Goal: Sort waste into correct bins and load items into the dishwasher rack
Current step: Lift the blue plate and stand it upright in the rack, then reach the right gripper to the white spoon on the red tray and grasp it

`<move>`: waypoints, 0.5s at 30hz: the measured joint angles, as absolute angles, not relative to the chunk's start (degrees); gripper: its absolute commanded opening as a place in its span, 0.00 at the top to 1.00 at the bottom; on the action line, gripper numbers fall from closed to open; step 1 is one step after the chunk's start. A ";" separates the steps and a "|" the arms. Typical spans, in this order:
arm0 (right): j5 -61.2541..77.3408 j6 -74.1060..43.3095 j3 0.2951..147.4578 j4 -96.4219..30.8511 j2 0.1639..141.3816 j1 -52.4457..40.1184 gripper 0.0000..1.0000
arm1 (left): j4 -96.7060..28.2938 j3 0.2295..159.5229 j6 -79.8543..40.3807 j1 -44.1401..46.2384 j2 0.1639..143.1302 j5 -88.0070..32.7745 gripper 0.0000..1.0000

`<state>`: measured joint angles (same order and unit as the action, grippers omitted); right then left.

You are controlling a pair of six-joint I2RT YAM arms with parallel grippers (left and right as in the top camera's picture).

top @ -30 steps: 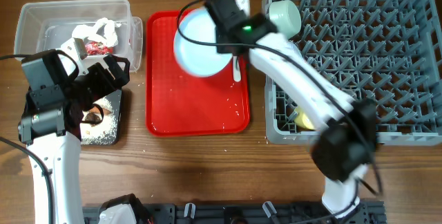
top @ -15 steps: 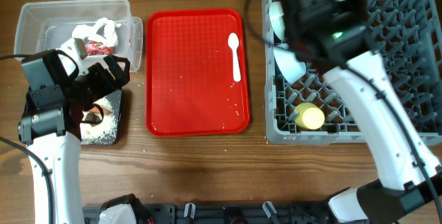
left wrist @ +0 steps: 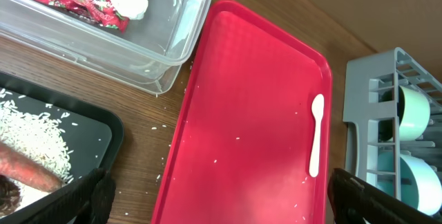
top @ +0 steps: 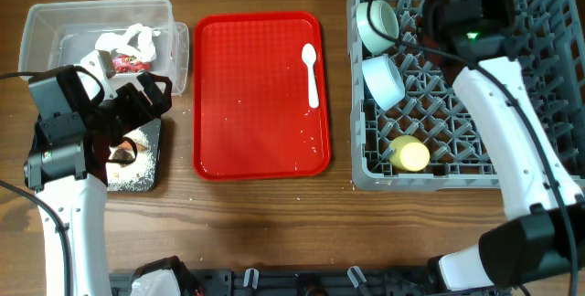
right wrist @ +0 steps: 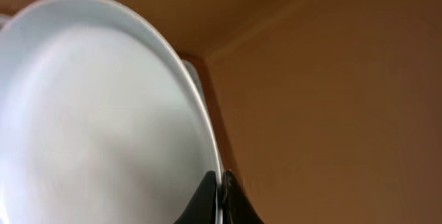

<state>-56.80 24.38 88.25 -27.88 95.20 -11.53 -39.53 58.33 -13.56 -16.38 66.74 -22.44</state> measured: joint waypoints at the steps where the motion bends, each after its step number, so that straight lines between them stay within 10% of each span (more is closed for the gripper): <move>1: -56.51 26.59 87.53 -26.30 95.81 -11.53 0.96 | -39.51 58.33 -13.56 -16.38 66.76 -22.44 0.00; 12: -54.89 34.15 85.52 -24.34 105.38 -11.75 0.96 | -39.51 58.33 -13.56 -16.38 66.76 -22.44 0.00; 14: -54.35 33.67 85.52 -24.34 105.67 -11.75 0.83 | -39.51 58.33 -13.56 -16.38 66.76 -22.44 0.00; 15: -54.19 33.36 85.52 -24.32 105.67 -11.75 0.60 | -39.51 58.33 -13.56 -16.38 66.76 -22.44 0.00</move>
<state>-54.19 33.36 85.52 -24.32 105.67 -11.75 -39.51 58.33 -13.56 -16.38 66.76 -22.44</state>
